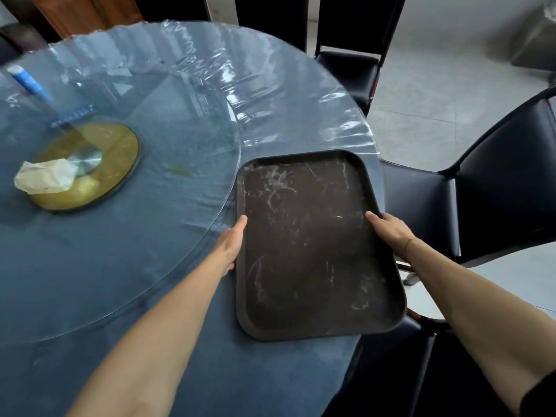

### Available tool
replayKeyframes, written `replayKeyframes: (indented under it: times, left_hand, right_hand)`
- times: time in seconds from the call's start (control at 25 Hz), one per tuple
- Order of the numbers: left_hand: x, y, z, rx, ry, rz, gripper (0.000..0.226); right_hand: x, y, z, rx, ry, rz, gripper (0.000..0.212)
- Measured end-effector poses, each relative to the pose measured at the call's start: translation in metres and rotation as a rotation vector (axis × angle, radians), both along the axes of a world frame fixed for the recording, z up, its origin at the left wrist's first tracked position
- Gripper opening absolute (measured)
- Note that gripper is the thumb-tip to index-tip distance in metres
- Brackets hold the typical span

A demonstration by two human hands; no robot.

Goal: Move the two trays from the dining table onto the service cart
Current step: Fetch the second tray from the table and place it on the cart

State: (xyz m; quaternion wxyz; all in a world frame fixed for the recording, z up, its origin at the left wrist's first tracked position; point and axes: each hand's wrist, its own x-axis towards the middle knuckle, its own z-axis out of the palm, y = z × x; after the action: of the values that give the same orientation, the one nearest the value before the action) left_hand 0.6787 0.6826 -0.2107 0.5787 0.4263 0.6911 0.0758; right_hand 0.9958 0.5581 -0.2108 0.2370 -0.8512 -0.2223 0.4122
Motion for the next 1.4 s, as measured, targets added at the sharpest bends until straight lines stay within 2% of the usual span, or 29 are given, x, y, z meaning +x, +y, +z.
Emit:
replayKeyframes:
  times: [0.12,0.24,0.4,0.68,0.84,1.08,1.4]
  left_hand:
    - [-0.001,0.004,0.004,-0.094,-0.032,0.008,0.087]
    - [0.001,0.007,0.005,-0.109,-0.049,0.027,0.09]
    - [0.002,0.006,0.012,-0.035,-0.046,0.074,0.09]
    - [0.004,0.004,0.048,0.043,-0.081,0.005,0.084]
    - [0.015,-0.002,0.081,0.126,-0.178,-0.051,0.076]
    - [0.053,-0.026,0.138,0.238,-0.254,-0.129,0.076]
    - [0.142,-0.099,0.202,0.348,-0.322,-0.312,0.078]
  right_hand:
    - [0.002,0.004,0.006,-0.003,0.022,-0.035,0.073]
    - [0.006,0.005,0.012,0.026,0.046,-0.061,0.07]
    - [0.006,0.005,0.025,0.043,0.048,-0.091,0.069]
    - [0.008,-0.008,0.067,0.12,0.087,-0.151,0.074]
    - [0.016,-0.027,0.108,0.177,0.063,-0.187,0.079]
    - [0.037,-0.088,0.169,0.248,0.012,-0.276,0.081]
    - [0.072,-0.226,0.23,0.369,-0.007,-0.522,0.079]
